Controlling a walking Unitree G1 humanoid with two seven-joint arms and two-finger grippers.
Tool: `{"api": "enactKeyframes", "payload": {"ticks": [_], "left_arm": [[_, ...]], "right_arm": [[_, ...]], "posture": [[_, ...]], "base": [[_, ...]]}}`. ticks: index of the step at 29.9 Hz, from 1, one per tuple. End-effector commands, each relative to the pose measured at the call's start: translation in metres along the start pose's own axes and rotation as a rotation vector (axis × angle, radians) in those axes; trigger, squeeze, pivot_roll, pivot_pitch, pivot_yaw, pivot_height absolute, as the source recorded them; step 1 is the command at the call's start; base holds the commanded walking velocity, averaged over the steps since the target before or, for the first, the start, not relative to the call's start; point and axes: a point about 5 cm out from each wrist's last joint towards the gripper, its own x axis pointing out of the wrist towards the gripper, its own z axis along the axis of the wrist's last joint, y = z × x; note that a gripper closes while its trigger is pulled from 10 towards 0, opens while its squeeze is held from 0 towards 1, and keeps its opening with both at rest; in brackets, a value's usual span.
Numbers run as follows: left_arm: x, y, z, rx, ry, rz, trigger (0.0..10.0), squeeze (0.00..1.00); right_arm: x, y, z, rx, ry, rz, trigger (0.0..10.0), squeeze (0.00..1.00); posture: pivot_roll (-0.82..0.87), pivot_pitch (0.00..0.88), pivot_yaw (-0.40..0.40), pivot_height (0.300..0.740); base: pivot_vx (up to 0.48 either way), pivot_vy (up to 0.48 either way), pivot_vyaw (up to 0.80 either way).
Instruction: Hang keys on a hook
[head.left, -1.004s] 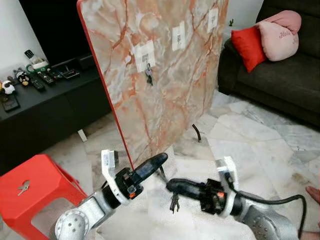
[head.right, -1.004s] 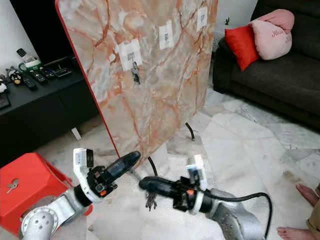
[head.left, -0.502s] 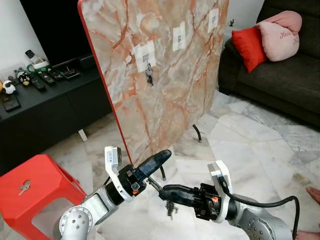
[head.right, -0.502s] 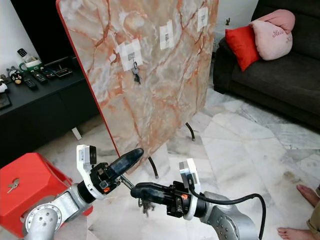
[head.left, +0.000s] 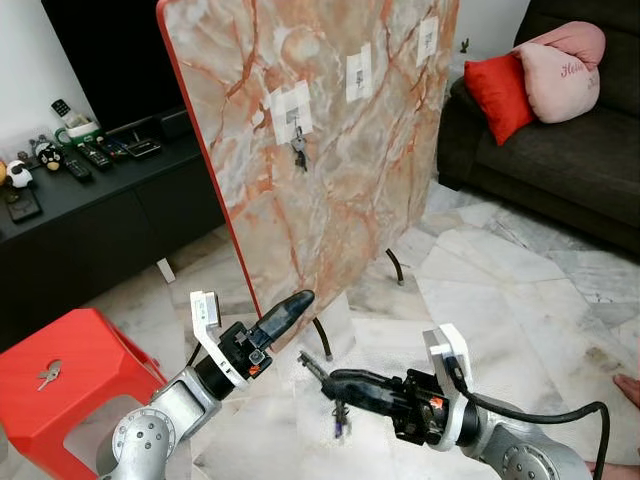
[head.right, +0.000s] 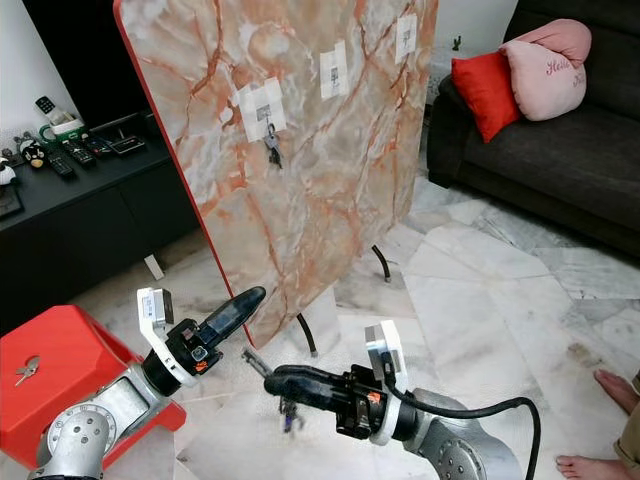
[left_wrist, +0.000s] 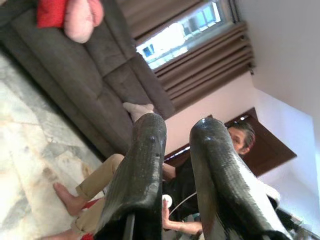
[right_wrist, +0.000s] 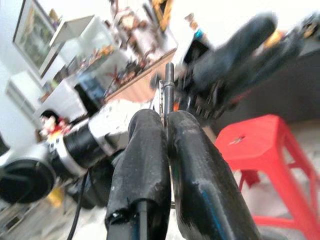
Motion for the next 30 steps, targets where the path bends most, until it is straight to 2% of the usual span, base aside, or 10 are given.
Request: {"api": "enactKeyframes", "payload": {"ticks": [1,8,11,15,27,30], "left_arm": [[-0.002,0.002,0.004,0.015,-0.007,0.009,10.0,0.00],[-0.003,0.001,0.003,0.008,-0.006,-0.003,10.0,0.00],[-0.004,0.001,0.004,0.006,-0.008,-0.010,10.0,0.00],[-0.004,-0.002,0.005,0.013,-0.008,-0.023,10.0,0.00],[0.001,-0.012,0.007,0.016,0.001,-0.084,10.0,0.00],[0.002,-0.015,0.007,0.016,0.003,-0.097,10.0,0.00]], "right_arm": [[0.003,0.004,0.016,-0.048,-0.058,0.021,10.0,0.00],[-0.003,0.003,0.036,-0.068,-0.218,-0.002,10.0,0.00],[-0.008,-0.005,0.040,-0.069,-0.269,-0.071,10.0,0.00],[-0.012,-0.012,0.034,-0.059,-0.233,-0.128,10.0,0.00],[-0.018,-0.023,0.030,0.012,-0.288,-0.211,10.0,0.00],[-0.018,-0.026,0.027,0.017,-0.274,-0.222,10.0,0.00]], "posture": [[0.02,0.000,0.032,0.740],[0.03,0.000,0.032,0.740],[0.03,0.000,0.032,0.740],[0.03,0.000,0.031,0.740],[0.03,0.000,0.031,0.740],[0.03,0.000,0.030,0.740]], "base": [[0.000,0.000,0.00],[0.000,0.000,0.00],[0.000,0.000,0.00],[0.000,0.000,0.00],[0.000,0.000,0.00],[0.000,0.000,0.00]]}}
